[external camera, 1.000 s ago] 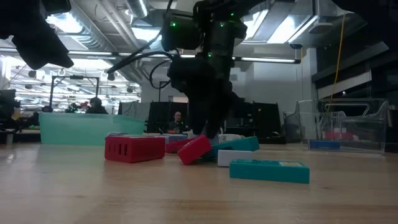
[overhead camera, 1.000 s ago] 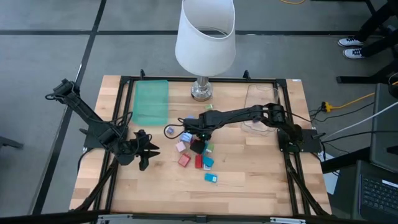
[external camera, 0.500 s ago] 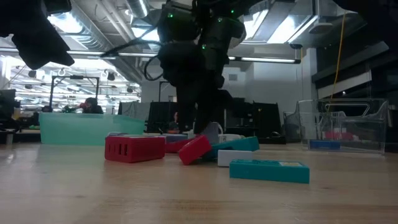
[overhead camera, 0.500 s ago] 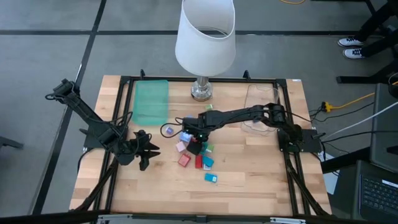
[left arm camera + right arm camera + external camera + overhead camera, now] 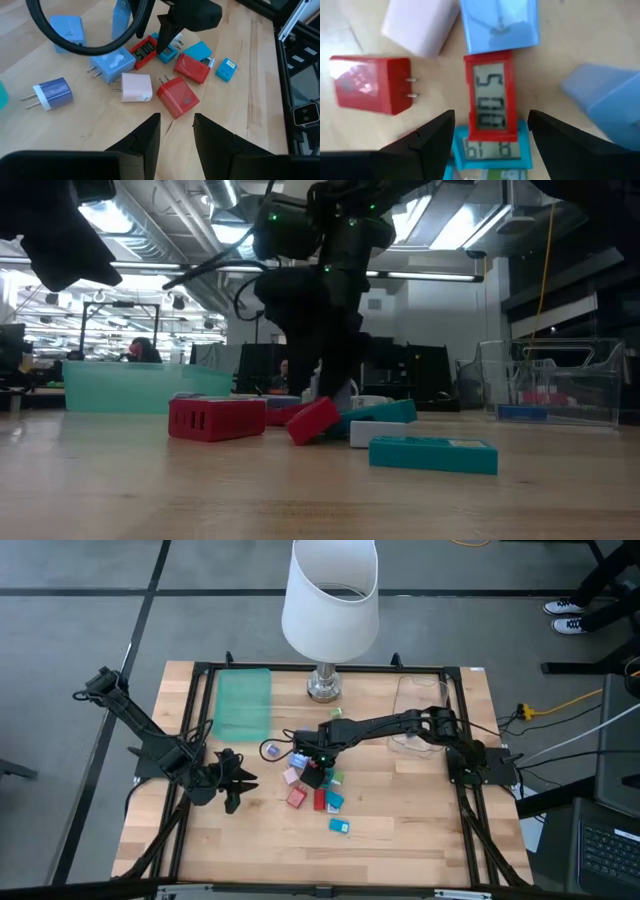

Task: Pick & Place Office items
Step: Put the red digital timer into the transparent bin

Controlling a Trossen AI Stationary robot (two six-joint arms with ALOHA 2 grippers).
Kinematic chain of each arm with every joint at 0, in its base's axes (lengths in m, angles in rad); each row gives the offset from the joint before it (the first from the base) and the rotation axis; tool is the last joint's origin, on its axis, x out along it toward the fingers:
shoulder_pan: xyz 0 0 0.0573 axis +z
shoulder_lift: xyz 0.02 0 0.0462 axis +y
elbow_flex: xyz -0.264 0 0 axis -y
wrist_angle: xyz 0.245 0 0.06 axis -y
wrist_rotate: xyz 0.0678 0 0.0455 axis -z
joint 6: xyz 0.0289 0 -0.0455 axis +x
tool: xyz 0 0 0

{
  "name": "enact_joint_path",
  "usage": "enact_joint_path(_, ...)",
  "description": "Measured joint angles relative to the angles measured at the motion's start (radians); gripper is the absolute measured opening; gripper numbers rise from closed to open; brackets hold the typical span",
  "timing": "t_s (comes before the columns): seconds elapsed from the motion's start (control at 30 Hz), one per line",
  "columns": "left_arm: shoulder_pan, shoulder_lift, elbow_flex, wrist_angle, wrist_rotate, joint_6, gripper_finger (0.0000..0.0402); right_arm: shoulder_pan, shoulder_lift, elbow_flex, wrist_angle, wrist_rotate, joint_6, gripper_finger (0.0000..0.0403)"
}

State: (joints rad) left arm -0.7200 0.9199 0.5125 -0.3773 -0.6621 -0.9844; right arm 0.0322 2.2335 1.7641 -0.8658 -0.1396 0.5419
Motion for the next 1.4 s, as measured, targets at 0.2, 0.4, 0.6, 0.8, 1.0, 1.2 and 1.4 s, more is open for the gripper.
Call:
enact_joint_path(0.2, 0.003, 0.000, 0.000, -0.001, 0.000, 0.001, 0.0113, -0.004, 0.019, 0.001, -0.007, 0.036, -0.001, 0.0265)
enact_joint_path(0.4, 0.003, 0.000, 0.000, 0.000, 0.010, 0.000, 0.0113, -0.002, 0.055, 0.007, 0.007, 0.016, -0.007, 0.0265)
enact_joint_path(0.6, 0.003, 0.000, 0.000, 0.000, 0.018, 0.001, 0.0113, 0.001, 0.058, 0.006, 0.013, 0.033, -0.007, 0.0257)
enact_joint_path(0.8, 0.003, 0.000, 0.000, 0.000, 0.009, 0.002, 0.0113, 0.000, 0.058, 0.005, 0.006, 0.029, -0.021, 0.0231)
enact_joint_path(1.0, 0.003, 0.000, 0.000, 0.000, 0.009, -0.006, 0.0113, 0.000, 0.059, 0.003, -0.003, 0.045, -0.027, 0.0156)
enact_joint_path(1.2, 0.003, 0.000, 0.000, 0.004, 0.006, -0.014, 0.0113, -0.001, 0.059, 0.002, 0.010, 0.009, -0.027, 0.0031)
enact_joint_path(1.4, 0.003, 0.001, 0.000, 0.004, 0.000, -0.015, 0.0113, -0.010, 0.060, 0.002, 0.053, -0.013, 0.003, 0.0008)
